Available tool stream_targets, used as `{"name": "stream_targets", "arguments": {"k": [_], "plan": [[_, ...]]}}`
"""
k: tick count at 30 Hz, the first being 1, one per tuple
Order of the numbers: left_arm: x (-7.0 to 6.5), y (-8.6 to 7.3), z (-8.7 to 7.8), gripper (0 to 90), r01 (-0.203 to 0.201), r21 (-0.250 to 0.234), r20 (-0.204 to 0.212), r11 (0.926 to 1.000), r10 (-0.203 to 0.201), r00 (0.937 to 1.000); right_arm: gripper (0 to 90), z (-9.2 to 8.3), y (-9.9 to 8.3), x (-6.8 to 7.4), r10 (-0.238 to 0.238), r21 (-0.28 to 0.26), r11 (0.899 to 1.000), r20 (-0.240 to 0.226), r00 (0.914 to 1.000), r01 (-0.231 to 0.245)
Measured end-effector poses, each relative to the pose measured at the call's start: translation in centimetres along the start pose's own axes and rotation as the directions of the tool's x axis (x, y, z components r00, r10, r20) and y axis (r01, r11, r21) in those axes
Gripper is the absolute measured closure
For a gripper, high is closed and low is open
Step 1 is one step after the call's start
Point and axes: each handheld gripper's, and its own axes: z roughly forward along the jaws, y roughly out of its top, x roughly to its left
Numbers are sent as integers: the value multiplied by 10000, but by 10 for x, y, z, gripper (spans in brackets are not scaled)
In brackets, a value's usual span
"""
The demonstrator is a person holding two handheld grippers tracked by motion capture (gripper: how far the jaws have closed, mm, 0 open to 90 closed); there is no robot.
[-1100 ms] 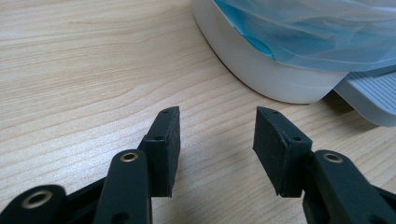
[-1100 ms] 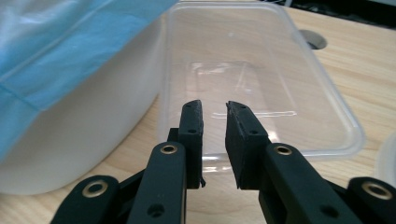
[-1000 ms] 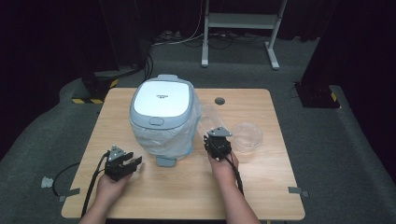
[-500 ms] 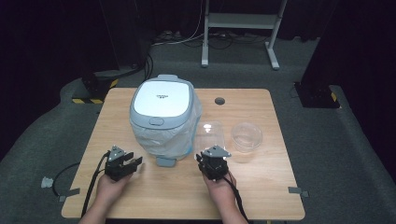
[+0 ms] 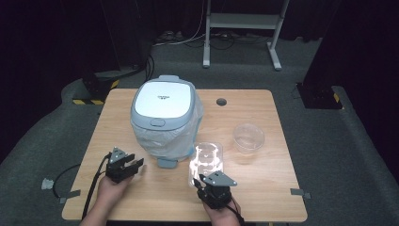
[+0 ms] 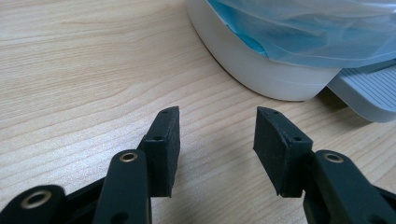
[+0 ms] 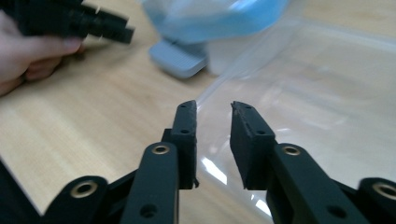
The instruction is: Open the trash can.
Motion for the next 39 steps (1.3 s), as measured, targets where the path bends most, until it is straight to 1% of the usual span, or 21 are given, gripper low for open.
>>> {"name": "stream_targets", "arguments": {"k": [3, 4, 5, 6, 7, 11, 12, 13, 16, 17, 18, 19, 21, 22, 23, 26, 27, 32, 34, 36, 39], "plan": [[-1, 0, 0, 500, -32, 66, 7, 10000, 32, 10000, 671, -3, 2, -11, 112, -173, 9998, 322, 9994, -107], [-1, 0, 1, 496, -54, 81, -3, 10000, 54, 10000, 657, -5, 3, -21, 309, -234, 9993, 567, 9979, -296], [-1, 0, 1, 492, -94, 109, -15, 9999, 94, 10000, 630, -5, 3, -39, 453, -350, 9985, 1088, 9930, -417], [-1, 0, 1, 488, -94, 109, -15, 9999, 94, 10000, 630, -5, 3, -39, 453, -350, 9985, 1088, 9930, -417], [-1, 0, 1, 484, -88, 141, -3, 9999, 88, 10000, 602, -4, 1, -58, 724, -359, 9970, 1345, 9883, -682], [-1, 0, 1, 473, -77, 174, -18, 9998, 78, 10000, 584, -2, -1, -88, 845, -340, 9963, 2104, 9740, -791], [-1, 0, 1, 471, -77, 174, -18, 9998, 78, 10000, 584, -2, -1, -88, 845, -340, 9963, 2104, 9740, -791], [-1, 0, 1, 467, -95, 183, -31, 9998, 95, 9999, 578, -1, -5, -99, 938, -290, 9956, 2381, 9667, -894], [0, 0, 0, 466, -49, 197, 50, 9998, 48, 10000, 573, 0, -12, -106, 1060, -231, 9944, 2581, 9603, -1035], [2, 0, -2, 466, 46, 98, 98, 9999, -47, 9999, 571, 3, -20, -109, 977, -63, 9950, 2836, 9540, -1000], [2, 0, -2, 470, 46, 98, 98, 9999, -47, 9999, 571, 3, -20, -109, 977, -63, 9950, 2836, 9540, -1000], [3, 1, -5, 476, 177, -92, 215, 9998, -175, 9996, 571, 6, -27, -113, 953, 187, 9942, 3038, 9480, -1059], [4, 2, -7, 480, 266, -136, 261, 9996, -263, 9993, 570, 9, -33, -119, 1111, 375, 9909, 3143, 9428, -1292], [4, 3, -9, 480, 323, -252, 335, 9992, -314, 9989, 570, 9, -33, -119, 1111, 375, 9909, 3143, 9428, -1292], [1, 6, -18, 485, 275, -667, 373, 9974, -251, 9990, 566, 11, -38, -123, 1144, 576, 9884, 3276, 9379, -1406], [-3, 12, -29, 485, 68, -979, 366, 9952, -33, 9993, 550, 13, -41, -128, 1084, 736, 9874, 3298, 9378, -1400], [-6, 18, -40, 484, -152, -1349, 385, 9907, 205, 9990, 539, 15, -43, -132, 1251, 915, 9825, 3198, 9392, -1620], [-11, 26, -58, 485, -277, -1835, 501, 9826, 374, 9980, 531, 16, -43, -130, 1176, 955, 9833, 3173, 9410, -1550], [-16, 31, -71, 485, -336, -2295, 652, 9727, 498, 9966, 528, 17, -43, -128, 1193, 983, 9826, 3147, 9417, -1573], [-17, 31, -74, 488, -343, -2394, 700, 9703, 525, 9962, 527, 18, -43, -129, 1214, 993, 9822, 3123, 9422, -1595], [-20, 37, -88, 489, -221, -2844, 1061, 9584, 544, 9929, 519, 18, -43, -130, 1267, 1084, 9801, 3024, 9447, -1661]]}}
